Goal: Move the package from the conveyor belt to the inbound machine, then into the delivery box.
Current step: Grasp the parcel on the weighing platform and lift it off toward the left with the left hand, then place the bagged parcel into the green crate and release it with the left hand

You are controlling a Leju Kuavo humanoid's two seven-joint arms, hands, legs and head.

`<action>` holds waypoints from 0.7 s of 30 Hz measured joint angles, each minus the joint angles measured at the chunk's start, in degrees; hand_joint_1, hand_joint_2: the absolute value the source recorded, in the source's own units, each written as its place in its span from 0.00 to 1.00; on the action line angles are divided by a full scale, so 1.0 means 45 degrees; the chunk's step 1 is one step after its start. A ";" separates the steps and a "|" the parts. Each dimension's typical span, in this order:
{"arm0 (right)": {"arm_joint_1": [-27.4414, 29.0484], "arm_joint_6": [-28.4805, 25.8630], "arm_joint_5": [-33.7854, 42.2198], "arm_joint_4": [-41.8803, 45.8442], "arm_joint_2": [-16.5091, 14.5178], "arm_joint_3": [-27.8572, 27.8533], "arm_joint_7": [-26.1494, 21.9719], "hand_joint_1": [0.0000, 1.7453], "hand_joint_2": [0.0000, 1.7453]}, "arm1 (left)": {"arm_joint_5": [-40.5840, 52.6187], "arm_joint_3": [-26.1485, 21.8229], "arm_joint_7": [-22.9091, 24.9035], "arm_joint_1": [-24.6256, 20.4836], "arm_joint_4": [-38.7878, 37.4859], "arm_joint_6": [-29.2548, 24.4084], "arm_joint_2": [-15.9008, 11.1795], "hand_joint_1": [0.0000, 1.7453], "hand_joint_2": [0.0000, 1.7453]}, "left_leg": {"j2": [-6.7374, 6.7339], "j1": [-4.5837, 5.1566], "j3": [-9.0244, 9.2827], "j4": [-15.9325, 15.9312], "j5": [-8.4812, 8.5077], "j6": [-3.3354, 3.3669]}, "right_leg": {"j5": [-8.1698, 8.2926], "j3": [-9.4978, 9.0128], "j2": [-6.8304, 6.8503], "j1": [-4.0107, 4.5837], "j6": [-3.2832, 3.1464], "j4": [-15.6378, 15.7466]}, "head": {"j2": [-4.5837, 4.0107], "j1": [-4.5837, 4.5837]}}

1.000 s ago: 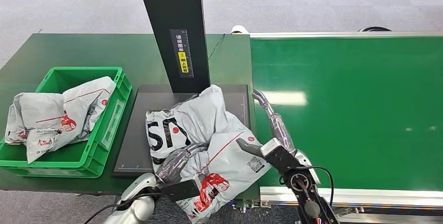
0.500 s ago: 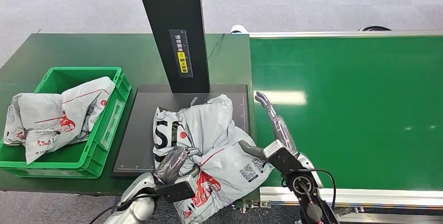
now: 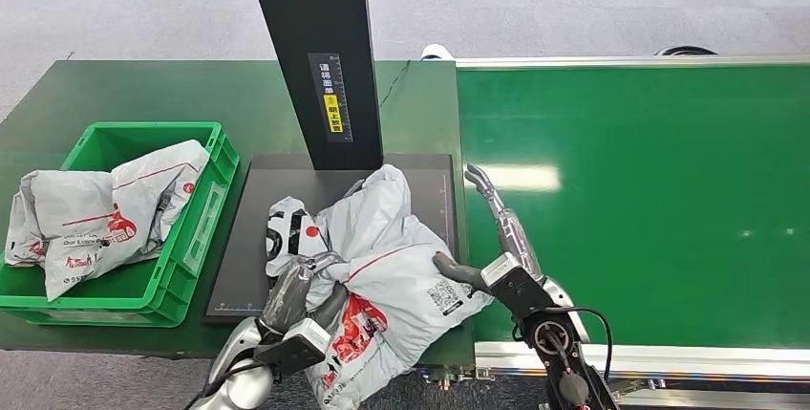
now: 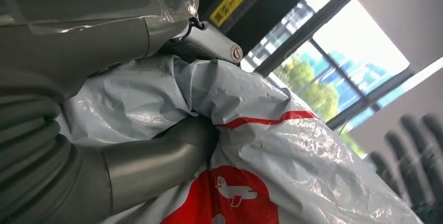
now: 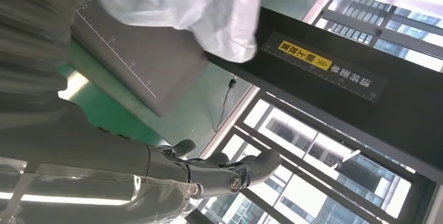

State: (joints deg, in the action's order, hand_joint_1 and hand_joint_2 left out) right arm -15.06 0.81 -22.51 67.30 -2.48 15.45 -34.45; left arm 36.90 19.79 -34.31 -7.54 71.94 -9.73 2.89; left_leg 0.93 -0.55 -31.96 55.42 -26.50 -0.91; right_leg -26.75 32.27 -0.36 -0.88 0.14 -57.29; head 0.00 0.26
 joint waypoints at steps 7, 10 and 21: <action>0.0007 0.0056 0.0015 0.0062 -0.0050 -0.0005 0.0028 0.00 1.00 | -0.0906 -0.0465 -0.0923 0.0404 0.1386 -0.1356 0.0165 1.00 1.00 | 0.0000 0.0000 -0.0005 0.0000 0.0000 0.0000 | 0.0000 0.0005 0.0000 0.0000 0.0000 0.0000 | 0.0000 0.0000; 0.0012 0.0058 0.0019 0.0062 -0.0055 -0.0005 0.0049 0.00 1.00 | -0.1322 -0.0708 -0.1186 0.0543 0.2002 -0.2008 0.0237 1.00 1.00 | 0.0000 0.0000 -0.0005 0.0000 0.0000 0.0000 | 0.0000 0.0005 0.0000 0.0000 0.0000 0.0000 | 0.0000 0.0001; 0.0006 0.0072 0.0064 0.0056 -0.0169 -0.0005 0.0128 0.00 1.00 | -0.0745 -0.0985 -0.1322 0.0439 0.3514 -0.6361 -0.0163 1.00 1.00 | 0.0000 -0.0001 -0.0008 0.0000 0.0000 0.0000 | 0.0000 0.0005 0.0001 0.0001 0.0000 -0.0001 | 0.0000 0.0000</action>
State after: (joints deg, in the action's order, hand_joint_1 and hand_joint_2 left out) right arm -15.03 1.13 -22.22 67.55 -3.24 15.43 -33.87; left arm 33.54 15.36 -40.26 -5.56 87.75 -38.35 2.16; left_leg 0.93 -0.56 -32.00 55.42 -26.50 -0.91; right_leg -26.75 32.29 -0.35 -0.88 0.14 -57.29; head 0.00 0.26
